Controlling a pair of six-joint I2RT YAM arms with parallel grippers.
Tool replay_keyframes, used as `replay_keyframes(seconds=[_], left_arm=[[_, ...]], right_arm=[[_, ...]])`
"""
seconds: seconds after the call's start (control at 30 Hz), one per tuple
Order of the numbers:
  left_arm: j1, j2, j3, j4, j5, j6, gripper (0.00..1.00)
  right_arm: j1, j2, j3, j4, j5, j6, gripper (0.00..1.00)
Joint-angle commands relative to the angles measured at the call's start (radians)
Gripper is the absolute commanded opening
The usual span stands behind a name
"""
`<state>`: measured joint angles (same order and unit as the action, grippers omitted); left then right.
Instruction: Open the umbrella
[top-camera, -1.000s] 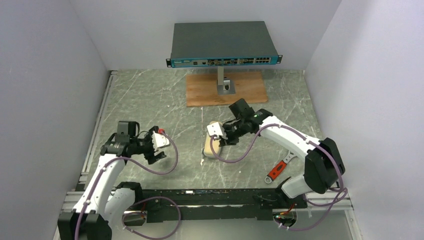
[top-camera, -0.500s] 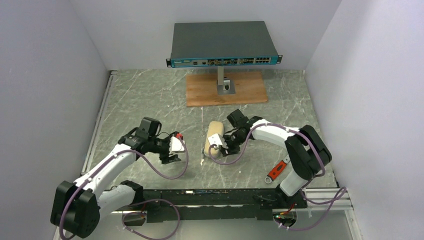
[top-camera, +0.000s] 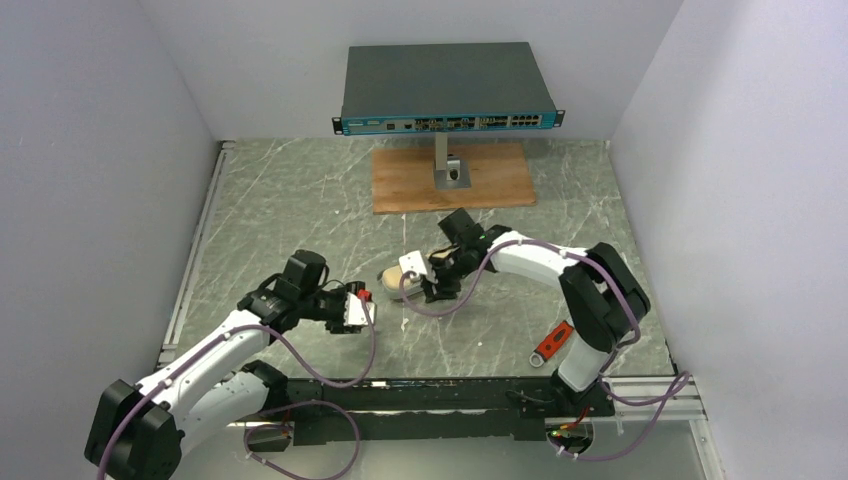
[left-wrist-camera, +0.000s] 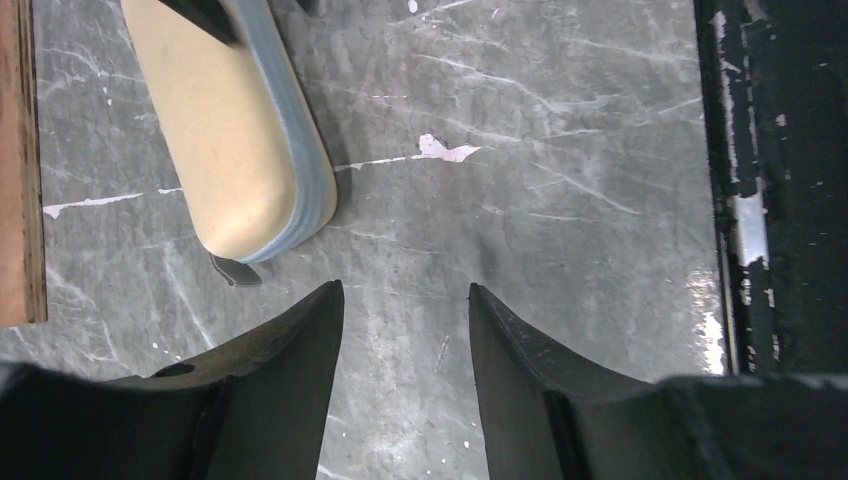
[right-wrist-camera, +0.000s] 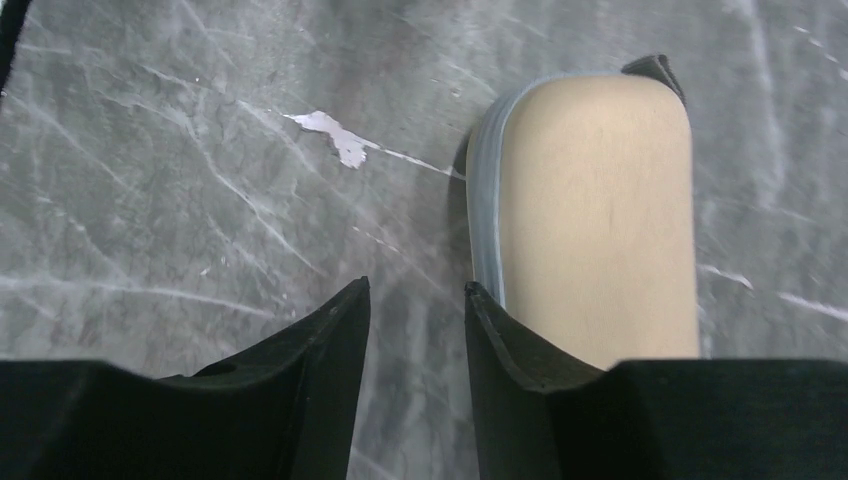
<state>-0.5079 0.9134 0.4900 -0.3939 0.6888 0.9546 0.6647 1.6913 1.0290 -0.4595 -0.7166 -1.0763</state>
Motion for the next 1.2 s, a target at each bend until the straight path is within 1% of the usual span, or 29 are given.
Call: replay_keyframes(seconds=[0.0, 0.1, 0.2, 0.27, 0.37, 0.47, 0.57, 0.63, 0.77, 0.83, 0.97, 1.07, 1.17], left_arm=[[-0.015, 0.039, -0.026, 0.141, -0.035, -0.020, 0.53], [-0.014, 0.100, 0.011, 0.114, -0.034, 0.006, 0.50], [0.004, 0.205, 0.073, 0.035, 0.002, 0.059, 0.41], [0.030, 0.251, 0.113, -0.001, 0.035, 0.086, 0.39], [0.071, 0.295, 0.153, -0.004, 0.061, 0.132, 0.40], [0.083, 0.345, 0.180, -0.018, 0.048, 0.203, 0.40], [0.086, 0.393, 0.208, -0.004, 0.043, 0.215, 0.40], [0.085, 0.434, 0.242, -0.001, 0.045, 0.192, 0.40], [0.078, 0.516, 0.313, -0.032, 0.041, 0.167, 0.38], [0.074, 0.538, 0.338, -0.065, 0.041, 0.180, 0.37], [0.050, 0.555, 0.353, -0.058, 0.002, 0.144, 0.38], [0.045, 0.512, 0.329, -0.045, 0.008, 0.085, 0.38], [0.042, 0.418, 0.253, -0.003, 0.030, 0.033, 0.40]], right_arm=[[-0.103, -0.111, 0.135, -0.157, -0.077, 0.127, 0.45], [-0.128, -0.095, 0.187, -0.160, -0.033, 0.230, 0.45], [-0.165, -0.044, 0.201, -0.140, -0.003, 0.274, 0.45], [-0.195, 0.003, 0.223, -0.153, -0.012, 0.290, 0.44], [-0.216, 0.071, 0.273, -0.193, -0.020, 0.310, 0.44], [-0.224, 0.128, 0.309, -0.191, -0.011, 0.423, 0.44], [-0.228, 0.151, 0.303, -0.178, -0.004, 0.516, 0.45], [-0.228, 0.148, 0.274, -0.168, 0.013, 0.511, 0.45], [-0.231, 0.192, 0.269, -0.171, 0.104, 0.435, 0.44], [-0.236, 0.219, 0.280, -0.179, 0.133, 0.375, 0.44], [-0.248, 0.237, 0.291, -0.191, 0.155, 0.223, 0.44], [-0.249, 0.231, 0.283, -0.213, 0.146, 0.051, 0.44], [-0.247, 0.209, 0.257, -0.241, 0.128, -0.122, 0.45]])
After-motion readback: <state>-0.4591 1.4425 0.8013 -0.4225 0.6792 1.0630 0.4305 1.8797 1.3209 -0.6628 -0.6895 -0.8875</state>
